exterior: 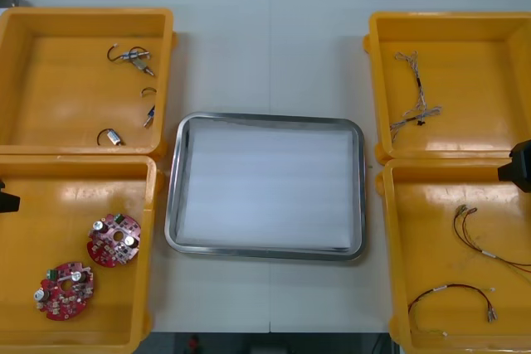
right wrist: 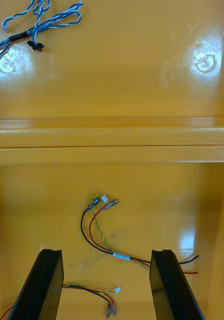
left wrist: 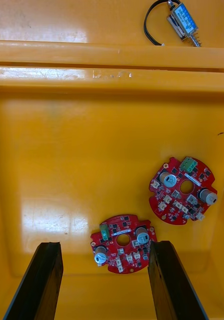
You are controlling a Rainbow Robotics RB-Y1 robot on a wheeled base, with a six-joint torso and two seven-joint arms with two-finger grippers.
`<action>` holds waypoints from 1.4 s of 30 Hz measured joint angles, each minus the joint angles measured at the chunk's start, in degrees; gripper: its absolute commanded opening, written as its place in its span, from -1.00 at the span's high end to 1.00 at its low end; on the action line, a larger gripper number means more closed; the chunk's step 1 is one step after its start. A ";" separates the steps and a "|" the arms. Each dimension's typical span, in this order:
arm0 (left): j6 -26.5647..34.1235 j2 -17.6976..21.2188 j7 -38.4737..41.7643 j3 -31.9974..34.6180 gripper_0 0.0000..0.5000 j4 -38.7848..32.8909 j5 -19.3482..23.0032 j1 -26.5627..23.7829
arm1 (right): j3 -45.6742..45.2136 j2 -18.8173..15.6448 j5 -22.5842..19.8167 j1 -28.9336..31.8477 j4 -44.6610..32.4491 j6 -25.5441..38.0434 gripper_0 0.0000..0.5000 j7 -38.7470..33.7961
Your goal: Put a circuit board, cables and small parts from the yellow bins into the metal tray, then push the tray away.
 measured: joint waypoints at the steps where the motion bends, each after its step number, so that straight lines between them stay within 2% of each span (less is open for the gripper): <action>1: 0.00 0.00 0.00 0.00 -1.00 0.00 0.00 0.00 | 0.00 0.00 0.00 0.00 0.00 0.00 -1.00 0.00; 42: 0.00 0.00 0.00 0.00 -1.00 0.00 0.00 0.00 | 0.00 0.00 0.00 0.00 0.00 0.00 -1.00 0.00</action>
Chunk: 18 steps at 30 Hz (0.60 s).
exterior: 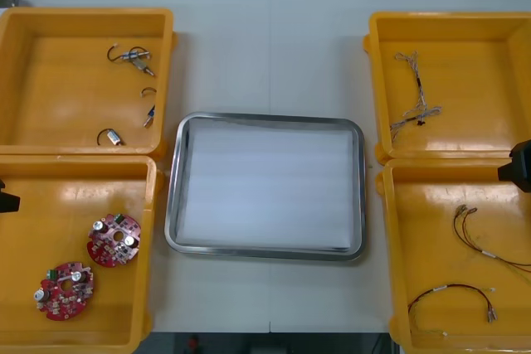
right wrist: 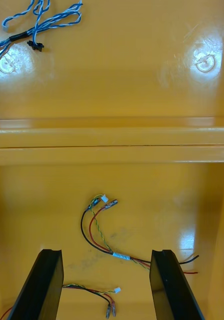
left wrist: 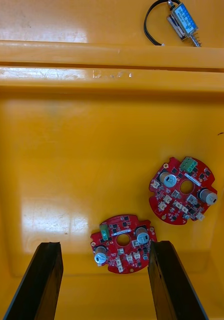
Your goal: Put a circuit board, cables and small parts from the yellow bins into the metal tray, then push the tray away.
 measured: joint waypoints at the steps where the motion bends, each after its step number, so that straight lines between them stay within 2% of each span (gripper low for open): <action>1: 0.00 0.00 0.00 0.00 -1.00 0.00 0.00 0.00 | 0.00 0.00 0.00 0.00 0.00 0.00 -1.00 0.00; 18: 0.00 0.00 0.00 0.00 -1.00 0.00 0.00 0.00 | 0.00 0.00 0.00 0.00 0.00 0.00 -1.00 0.00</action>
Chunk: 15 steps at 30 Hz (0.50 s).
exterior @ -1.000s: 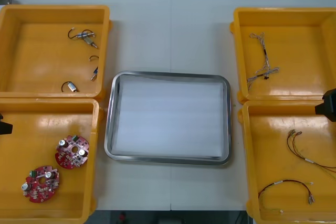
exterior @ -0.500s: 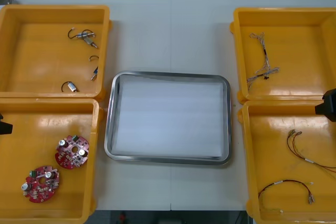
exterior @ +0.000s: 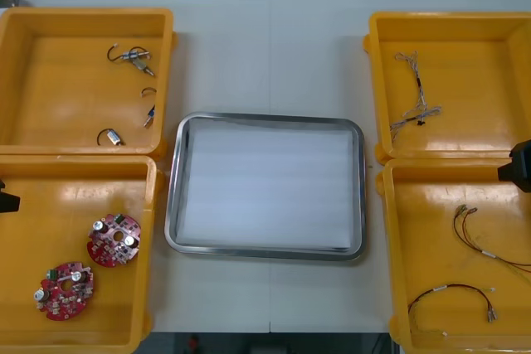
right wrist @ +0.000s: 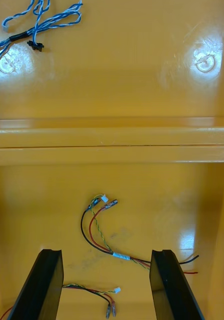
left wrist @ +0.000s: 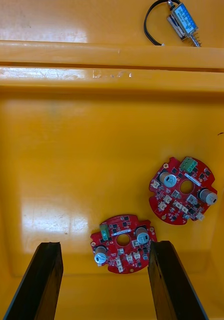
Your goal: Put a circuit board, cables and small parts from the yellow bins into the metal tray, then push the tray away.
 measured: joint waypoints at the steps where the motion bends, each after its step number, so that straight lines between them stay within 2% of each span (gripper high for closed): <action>1: 0.00 0.00 0.00 0.00 -1.00 0.00 0.00 0.00 | 0.00 0.00 0.00 0.00 0.00 0.00 -1.00 0.00; 15: 0.00 0.00 0.00 0.00 -1.00 0.00 0.00 0.00 | 0.00 0.00 0.00 0.00 0.00 0.00 -1.00 0.00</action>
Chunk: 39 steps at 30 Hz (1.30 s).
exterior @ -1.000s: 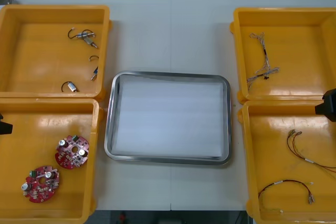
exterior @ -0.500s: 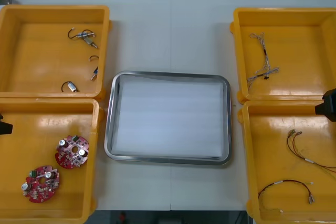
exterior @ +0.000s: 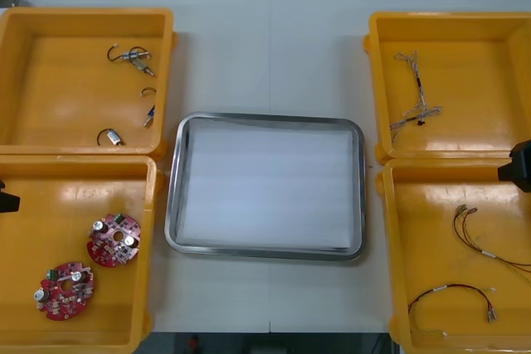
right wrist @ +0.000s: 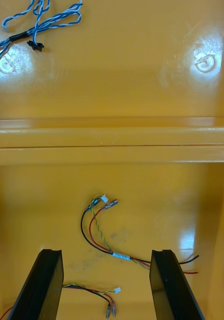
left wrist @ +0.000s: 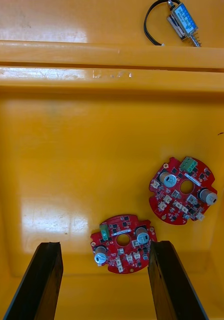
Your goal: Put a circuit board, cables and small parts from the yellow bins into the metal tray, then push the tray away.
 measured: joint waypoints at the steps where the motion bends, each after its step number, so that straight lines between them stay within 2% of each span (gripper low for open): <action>1: 0.00 0.00 0.00 0.00 -1.00 0.00 0.00 0.00 | 0.00 0.00 0.00 0.00 0.00 0.00 -1.00 0.00; 22: 0.00 0.00 0.00 -0.16 -1.00 0.02 0.00 0.09 | -0.46 -0.01 -0.88 0.08 -0.14 0.00 -1.00 0.00; 32: -0.29 0.00 0.00 -3.88 -1.00 0.02 -0.11 2.85 | -0.87 -0.06 -1.76 0.73 -1.78 0.00 -1.00 0.00; 39: -8.11 0.07 0.00 -7.92 -1.00 0.02 -1.08 6.33 | -0.89 -1.52 -3.03 6.26 -5.51 -0.18 -1.00 0.13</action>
